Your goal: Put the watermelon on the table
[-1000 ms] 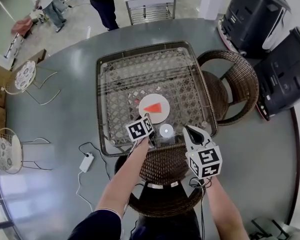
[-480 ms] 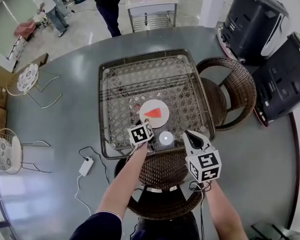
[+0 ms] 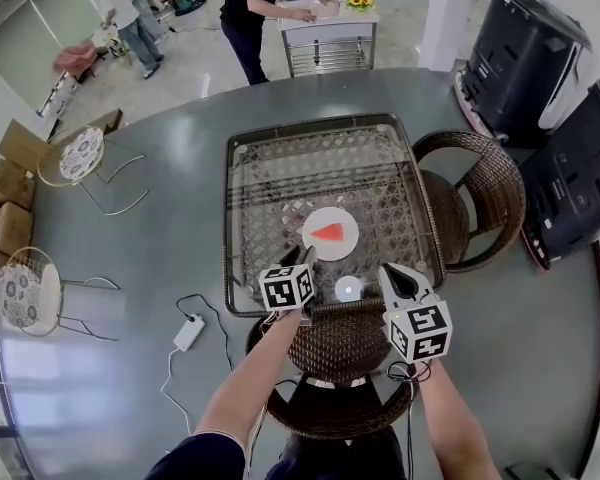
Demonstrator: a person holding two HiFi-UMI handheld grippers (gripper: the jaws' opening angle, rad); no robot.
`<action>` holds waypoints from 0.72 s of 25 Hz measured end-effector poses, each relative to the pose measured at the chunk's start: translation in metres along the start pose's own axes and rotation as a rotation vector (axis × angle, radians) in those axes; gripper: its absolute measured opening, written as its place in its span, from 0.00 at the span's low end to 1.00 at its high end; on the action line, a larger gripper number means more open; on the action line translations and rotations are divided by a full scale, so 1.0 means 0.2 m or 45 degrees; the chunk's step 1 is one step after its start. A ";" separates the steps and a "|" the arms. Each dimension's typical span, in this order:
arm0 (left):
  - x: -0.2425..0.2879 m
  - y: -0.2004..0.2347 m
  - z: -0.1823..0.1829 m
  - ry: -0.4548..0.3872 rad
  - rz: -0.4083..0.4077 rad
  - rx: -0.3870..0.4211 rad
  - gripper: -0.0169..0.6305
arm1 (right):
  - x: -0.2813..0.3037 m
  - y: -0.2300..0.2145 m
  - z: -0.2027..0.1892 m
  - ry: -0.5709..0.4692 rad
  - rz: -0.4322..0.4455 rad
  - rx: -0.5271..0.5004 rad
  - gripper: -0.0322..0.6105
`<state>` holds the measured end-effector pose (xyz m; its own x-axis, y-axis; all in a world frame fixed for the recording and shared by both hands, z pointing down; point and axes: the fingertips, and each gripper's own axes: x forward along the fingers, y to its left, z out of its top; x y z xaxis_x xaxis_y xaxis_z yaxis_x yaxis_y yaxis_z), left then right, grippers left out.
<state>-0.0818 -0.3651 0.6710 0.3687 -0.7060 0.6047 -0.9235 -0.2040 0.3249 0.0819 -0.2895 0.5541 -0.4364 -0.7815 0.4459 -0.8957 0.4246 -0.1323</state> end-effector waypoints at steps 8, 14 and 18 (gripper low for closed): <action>-0.32 -0.26 0.14 -0.160 -0.231 0.147 0.22 | 0.02 0.08 0.09 -0.049 0.054 0.003 0.05; -0.53 -0.44 0.22 -0.248 -0.304 0.285 0.07 | 0.00 0.15 0.18 -0.102 0.090 0.002 0.05; -0.65 -0.53 0.25 -0.275 -0.350 0.316 0.04 | -0.03 0.20 0.25 -0.145 0.114 0.004 0.05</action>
<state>-0.0382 -0.2855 0.5210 0.5983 -0.7230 0.3454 -0.8012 -0.5428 0.2518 0.0437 -0.2900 0.5022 -0.5215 -0.7873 0.3289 -0.8528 0.4938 -0.1699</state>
